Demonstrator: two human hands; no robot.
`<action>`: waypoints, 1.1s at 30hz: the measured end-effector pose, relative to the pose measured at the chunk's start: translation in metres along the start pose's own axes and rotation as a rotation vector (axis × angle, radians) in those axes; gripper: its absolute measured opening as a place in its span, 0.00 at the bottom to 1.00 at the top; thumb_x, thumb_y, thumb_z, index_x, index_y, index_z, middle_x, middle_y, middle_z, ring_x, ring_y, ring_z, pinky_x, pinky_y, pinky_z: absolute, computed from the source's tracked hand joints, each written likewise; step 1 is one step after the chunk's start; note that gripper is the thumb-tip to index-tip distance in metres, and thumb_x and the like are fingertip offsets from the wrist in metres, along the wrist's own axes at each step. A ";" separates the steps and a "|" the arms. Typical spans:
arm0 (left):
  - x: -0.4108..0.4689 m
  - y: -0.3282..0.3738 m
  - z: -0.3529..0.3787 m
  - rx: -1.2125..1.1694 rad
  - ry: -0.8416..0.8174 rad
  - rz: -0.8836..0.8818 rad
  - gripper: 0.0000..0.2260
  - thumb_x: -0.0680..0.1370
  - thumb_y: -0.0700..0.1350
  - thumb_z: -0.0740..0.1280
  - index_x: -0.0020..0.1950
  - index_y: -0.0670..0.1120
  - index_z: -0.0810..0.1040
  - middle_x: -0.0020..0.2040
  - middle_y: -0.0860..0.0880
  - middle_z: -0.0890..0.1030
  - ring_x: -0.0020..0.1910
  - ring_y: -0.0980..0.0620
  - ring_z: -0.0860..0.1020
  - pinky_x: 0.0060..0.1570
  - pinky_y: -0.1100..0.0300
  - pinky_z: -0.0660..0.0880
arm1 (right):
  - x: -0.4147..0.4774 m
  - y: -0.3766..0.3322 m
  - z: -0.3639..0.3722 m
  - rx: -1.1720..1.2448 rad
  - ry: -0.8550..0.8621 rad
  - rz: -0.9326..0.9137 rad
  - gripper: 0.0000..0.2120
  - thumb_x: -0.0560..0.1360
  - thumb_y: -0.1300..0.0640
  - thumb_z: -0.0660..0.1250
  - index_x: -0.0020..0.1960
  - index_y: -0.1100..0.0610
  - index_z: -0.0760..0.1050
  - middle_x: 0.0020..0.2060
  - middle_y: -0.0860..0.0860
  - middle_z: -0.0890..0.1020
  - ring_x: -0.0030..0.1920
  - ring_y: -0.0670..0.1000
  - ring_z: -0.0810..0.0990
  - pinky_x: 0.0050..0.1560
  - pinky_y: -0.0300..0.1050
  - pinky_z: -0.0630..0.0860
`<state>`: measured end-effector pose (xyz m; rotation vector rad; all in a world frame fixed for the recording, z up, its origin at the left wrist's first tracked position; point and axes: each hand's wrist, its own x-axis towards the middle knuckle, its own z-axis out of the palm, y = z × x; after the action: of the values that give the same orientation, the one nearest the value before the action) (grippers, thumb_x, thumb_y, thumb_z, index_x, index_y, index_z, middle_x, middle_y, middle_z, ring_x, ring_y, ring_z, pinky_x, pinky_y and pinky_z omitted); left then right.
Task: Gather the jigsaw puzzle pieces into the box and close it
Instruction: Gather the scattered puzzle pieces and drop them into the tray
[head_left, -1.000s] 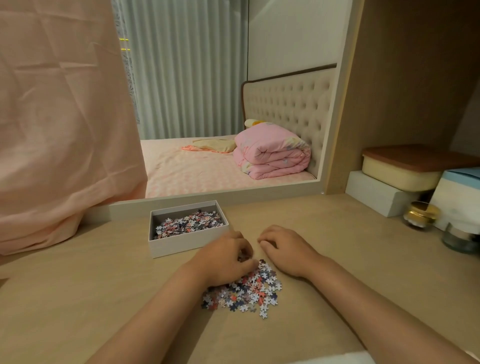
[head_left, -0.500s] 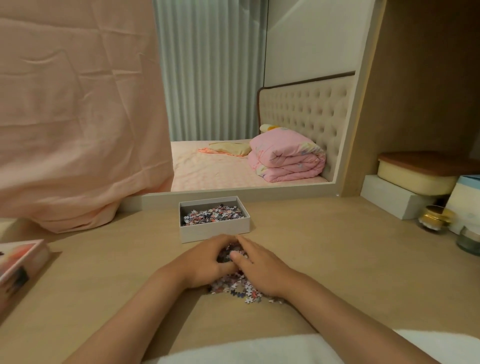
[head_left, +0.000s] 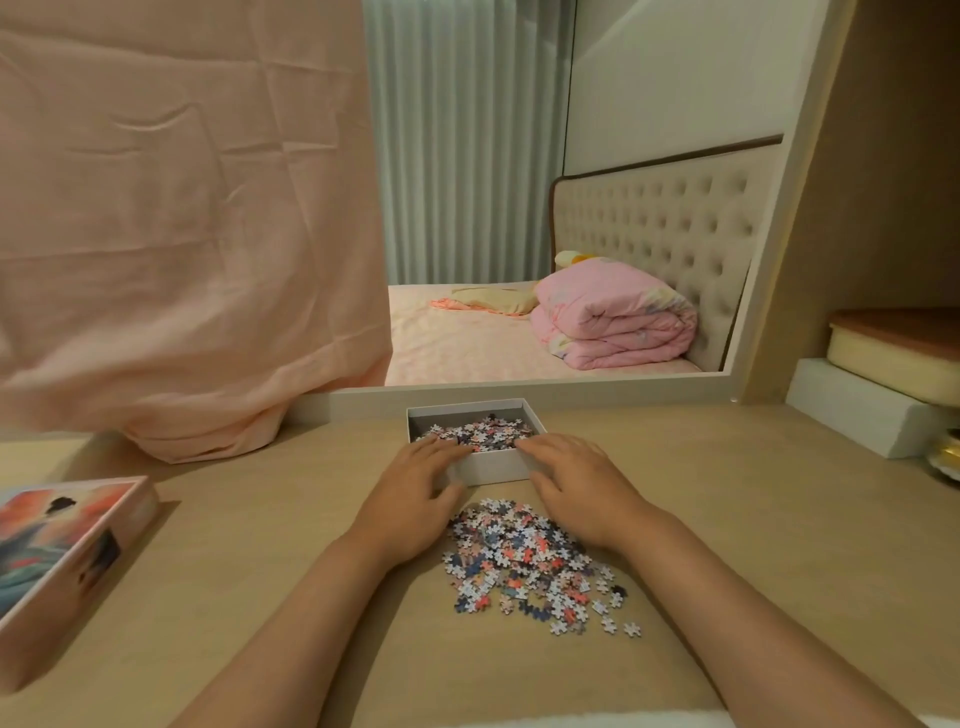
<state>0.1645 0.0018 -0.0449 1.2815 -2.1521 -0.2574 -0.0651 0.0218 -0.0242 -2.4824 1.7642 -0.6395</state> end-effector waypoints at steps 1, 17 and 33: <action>0.000 0.002 -0.001 -0.020 0.024 0.013 0.19 0.80 0.48 0.62 0.72 0.56 0.71 0.73 0.55 0.70 0.76 0.56 0.59 0.75 0.58 0.49 | -0.001 0.000 -0.001 -0.010 0.023 -0.003 0.21 0.82 0.54 0.56 0.75 0.47 0.66 0.72 0.45 0.70 0.72 0.47 0.64 0.73 0.46 0.55; -0.010 0.042 -0.018 0.231 -0.042 0.226 0.11 0.77 0.54 0.65 0.59 0.57 0.79 0.52 0.59 0.75 0.51 0.57 0.75 0.44 0.61 0.71 | -0.025 -0.029 -0.030 -0.124 -0.147 -0.105 0.16 0.76 0.44 0.63 0.63 0.43 0.78 0.55 0.44 0.79 0.53 0.49 0.78 0.51 0.48 0.77; -0.015 0.037 -0.004 0.021 -0.190 0.145 0.05 0.75 0.48 0.72 0.50 0.53 0.84 0.45 0.58 0.80 0.42 0.60 0.77 0.45 0.64 0.75 | -0.026 -0.030 -0.017 0.111 -0.226 0.091 0.09 0.75 0.50 0.73 0.54 0.46 0.83 0.50 0.46 0.83 0.49 0.47 0.80 0.52 0.44 0.78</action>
<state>0.1449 0.0336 -0.0311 1.1448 -2.4013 -0.3076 -0.0514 0.0597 -0.0088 -2.2847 1.6978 -0.4191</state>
